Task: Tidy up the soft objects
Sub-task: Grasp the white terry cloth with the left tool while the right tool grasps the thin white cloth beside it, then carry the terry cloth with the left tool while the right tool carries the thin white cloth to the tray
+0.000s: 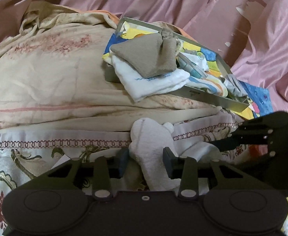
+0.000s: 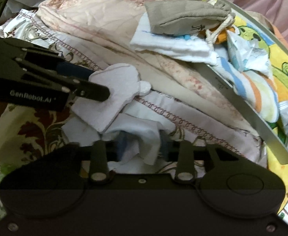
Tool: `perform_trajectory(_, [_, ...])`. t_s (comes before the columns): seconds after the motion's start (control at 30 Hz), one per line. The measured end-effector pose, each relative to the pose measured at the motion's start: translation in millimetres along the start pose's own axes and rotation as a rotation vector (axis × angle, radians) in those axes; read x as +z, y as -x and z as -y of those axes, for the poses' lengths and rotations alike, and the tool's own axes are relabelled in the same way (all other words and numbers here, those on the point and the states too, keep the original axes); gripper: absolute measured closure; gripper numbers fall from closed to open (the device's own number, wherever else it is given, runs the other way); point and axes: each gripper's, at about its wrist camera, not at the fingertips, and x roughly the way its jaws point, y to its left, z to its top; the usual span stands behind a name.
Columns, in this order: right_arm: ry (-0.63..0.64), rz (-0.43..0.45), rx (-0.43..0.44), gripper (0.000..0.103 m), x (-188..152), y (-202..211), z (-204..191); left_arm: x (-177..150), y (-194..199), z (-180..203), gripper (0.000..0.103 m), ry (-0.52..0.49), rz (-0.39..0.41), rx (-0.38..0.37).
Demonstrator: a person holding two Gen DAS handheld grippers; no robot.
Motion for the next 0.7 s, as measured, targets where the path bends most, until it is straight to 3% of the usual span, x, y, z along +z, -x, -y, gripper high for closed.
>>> perform_trajectory(0.1, [0.009,0.023,-0.027,0.096,-0.4,5.7,-2.6,0.2,1.4,-3.1,0.064,0.016,0.003,-0.015])
perform_trajectory(0.2, [0.009,0.059,-0.049,0.101,0.1,11.9,-7.8,0.2,4.0,-7.3,0.072,0.046,0.023,-0.029])
perform_trajectory(0.4, [-0.001,0.067,-0.056,0.102,3.2,16.3,-9.5,0.6,6.0,-13.9,0.078,0.104,0.049,-0.094])
perform_trajectory(0.5, [-0.011,0.066,-0.053,0.102,2.0,16.4,-6.9,-0.4,5.3,-15.7,0.082,0.140,0.047,-0.167])
perform_trajectory(0.7, [-0.030,0.063,-0.049,0.102,-6.3,15.7,-0.6,-6.3,0.1,-4.5,0.084,0.137,0.032,-0.260])
